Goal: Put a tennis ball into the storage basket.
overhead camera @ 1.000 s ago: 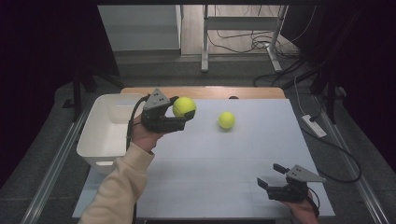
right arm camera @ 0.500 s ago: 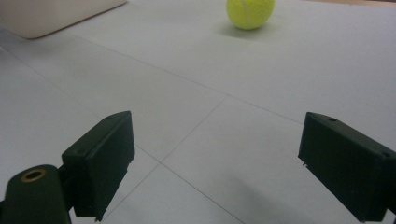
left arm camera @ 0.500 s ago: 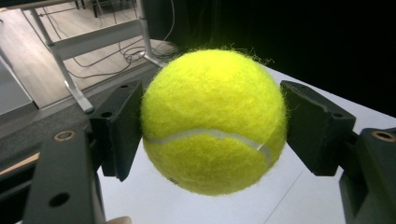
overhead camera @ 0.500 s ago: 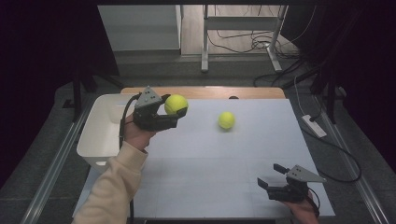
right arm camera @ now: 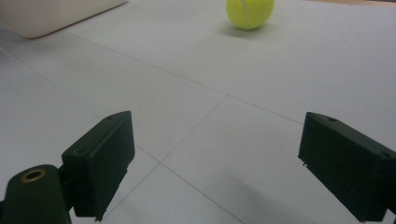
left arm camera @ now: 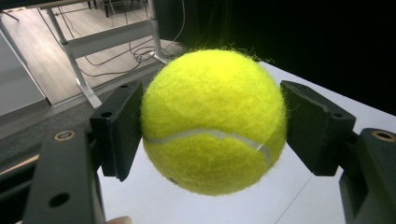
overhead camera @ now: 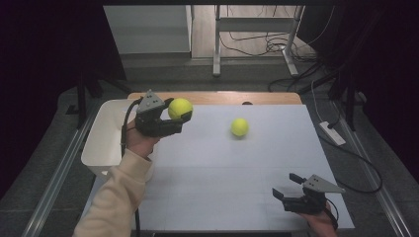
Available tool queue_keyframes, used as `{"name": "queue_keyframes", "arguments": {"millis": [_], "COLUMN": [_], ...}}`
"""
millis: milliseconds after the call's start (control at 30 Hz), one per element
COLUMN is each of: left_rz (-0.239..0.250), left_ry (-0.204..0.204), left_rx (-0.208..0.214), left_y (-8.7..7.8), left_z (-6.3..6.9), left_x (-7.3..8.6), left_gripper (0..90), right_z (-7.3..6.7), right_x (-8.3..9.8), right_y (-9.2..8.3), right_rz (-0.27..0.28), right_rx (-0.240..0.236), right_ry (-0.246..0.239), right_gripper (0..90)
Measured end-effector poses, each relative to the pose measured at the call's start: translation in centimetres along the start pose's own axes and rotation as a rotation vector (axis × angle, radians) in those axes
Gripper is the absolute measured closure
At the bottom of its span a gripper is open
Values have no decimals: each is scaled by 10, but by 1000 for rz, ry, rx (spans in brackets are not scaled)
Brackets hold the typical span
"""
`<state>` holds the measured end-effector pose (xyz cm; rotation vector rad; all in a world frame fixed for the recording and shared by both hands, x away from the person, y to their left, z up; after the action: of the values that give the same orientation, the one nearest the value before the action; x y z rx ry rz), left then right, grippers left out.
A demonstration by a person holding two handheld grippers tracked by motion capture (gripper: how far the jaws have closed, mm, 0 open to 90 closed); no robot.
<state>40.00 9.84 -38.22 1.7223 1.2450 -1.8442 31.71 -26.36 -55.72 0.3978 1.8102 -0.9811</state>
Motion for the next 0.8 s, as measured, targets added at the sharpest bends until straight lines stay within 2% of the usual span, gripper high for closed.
{"name": "queue_keyframes", "arguments": {"millis": [800], "left_rz": [-9], "left_ry": [-47], "left_rx": [-60], "left_y": [-8], "left_z": [-28], "left_x": [9], "left_gripper": [268], "right_z": [0], "right_x": [0], "right_y": [0], "right_rz": [1], "right_rx": [1], "right_ry": [-2], "right_gripper": [108]}}
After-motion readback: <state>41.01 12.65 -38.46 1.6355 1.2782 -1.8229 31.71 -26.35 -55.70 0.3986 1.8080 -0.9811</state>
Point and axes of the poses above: each handheld gripper's, and its own axes: y roughly forward along the jaws, x roughly out of its underside, z roughly to its right, the point moved 9 cm from there along y, roughly forward along the jaws, and after that the axes turned 7 degrees about y, right-handed, at the moved point
